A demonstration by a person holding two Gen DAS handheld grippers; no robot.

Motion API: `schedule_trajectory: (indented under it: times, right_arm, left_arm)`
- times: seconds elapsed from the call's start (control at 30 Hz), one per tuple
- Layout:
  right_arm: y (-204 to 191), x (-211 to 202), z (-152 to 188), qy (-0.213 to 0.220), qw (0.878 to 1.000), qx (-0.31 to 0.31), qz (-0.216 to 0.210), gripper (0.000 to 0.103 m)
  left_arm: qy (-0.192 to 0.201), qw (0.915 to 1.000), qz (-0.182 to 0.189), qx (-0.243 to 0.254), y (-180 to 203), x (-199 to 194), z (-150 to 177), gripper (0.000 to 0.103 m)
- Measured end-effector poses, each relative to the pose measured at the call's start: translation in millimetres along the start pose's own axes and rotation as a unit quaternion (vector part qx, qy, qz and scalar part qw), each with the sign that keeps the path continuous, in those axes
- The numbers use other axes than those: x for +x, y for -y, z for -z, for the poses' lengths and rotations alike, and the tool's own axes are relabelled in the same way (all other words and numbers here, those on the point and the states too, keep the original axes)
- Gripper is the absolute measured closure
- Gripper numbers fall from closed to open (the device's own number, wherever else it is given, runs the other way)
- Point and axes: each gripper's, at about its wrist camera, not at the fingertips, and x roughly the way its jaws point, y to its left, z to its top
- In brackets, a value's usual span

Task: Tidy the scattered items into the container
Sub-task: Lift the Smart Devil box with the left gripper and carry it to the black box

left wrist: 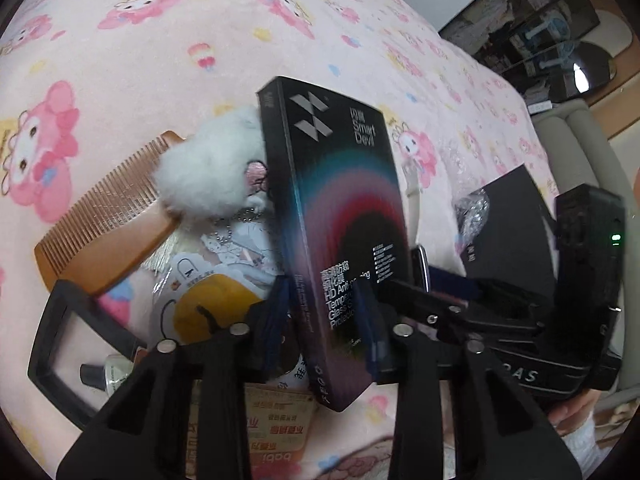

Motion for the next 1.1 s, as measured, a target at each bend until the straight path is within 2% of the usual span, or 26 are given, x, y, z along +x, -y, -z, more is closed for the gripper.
schedule_trajectory:
  times: [0.1, 0.23, 0.33, 0.43, 0.5, 0.53, 0.6, 0.63, 0.73, 0.8, 1.1]
  right_arm:
    - [0, -2, 0, -0.007, 1.0, 0.002, -0.02, 0.046]
    - [-22, -10, 14, -0.024, 0.998, -0.032, -0.05, 0.046]
    - [-45, -16, 25, -0.035, 0.993, -0.069, -0.089, 0.046]
    - [-59, -15, 29, -0.023, 0.993, -0.096, -0.061, 0.046]
    - [-58, -7, 25, -0.031, 0.994, -0.093, -0.045, 0.046]
    - [-56, -1, 22, -0.043, 0.994, -0.082, -0.056, 0.046]
    - [-51, 10, 19, -0.075, 0.988, -0.051, -0.122, 0.046]
    - [-50, 13, 19, -0.081, 0.986, -0.046, -0.135, 0.045]
    - [-59, 11, 22, -0.073, 0.989, -0.078, -0.105, 0.048]
    - [-63, 3, 25, -0.065, 0.99, -0.082, -0.1, 0.057]
    - [-64, -77, 48, 0.003, 0.991, -0.074, -0.113, 0.059]
  left_arm:
    - [0.016, 0.9997, 0.011, -0.014, -6, -15, 7, 0.077]
    - [0.038, 0.9985, 0.0, -0.038, -23, -47, 29, 0.077]
    - [0.038, 0.9975, -0.011, -0.058, -41, -62, 45, 0.076]
    - [0.033, 0.9969, -0.037, -0.062, -51, -62, 54, 0.077]
    - [0.036, 0.9968, -0.031, -0.064, -53, -63, 56, 0.076]
    - [0.038, 0.9968, -0.027, -0.066, -53, -62, 56, 0.075]
    - [0.041, 0.9961, -0.025, -0.074, -54, -56, 54, 0.074]
    - [0.044, 0.9957, -0.027, -0.077, -54, -54, 53, 0.073]
    - [0.05, 0.995, -0.054, -0.068, -45, -53, 50, 0.07]
    - [0.055, 0.9941, -0.073, -0.058, -35, -59, 49, 0.068]
    - [0.084, 0.9953, -0.048, -0.01, 12, -110, 57, 0.067]
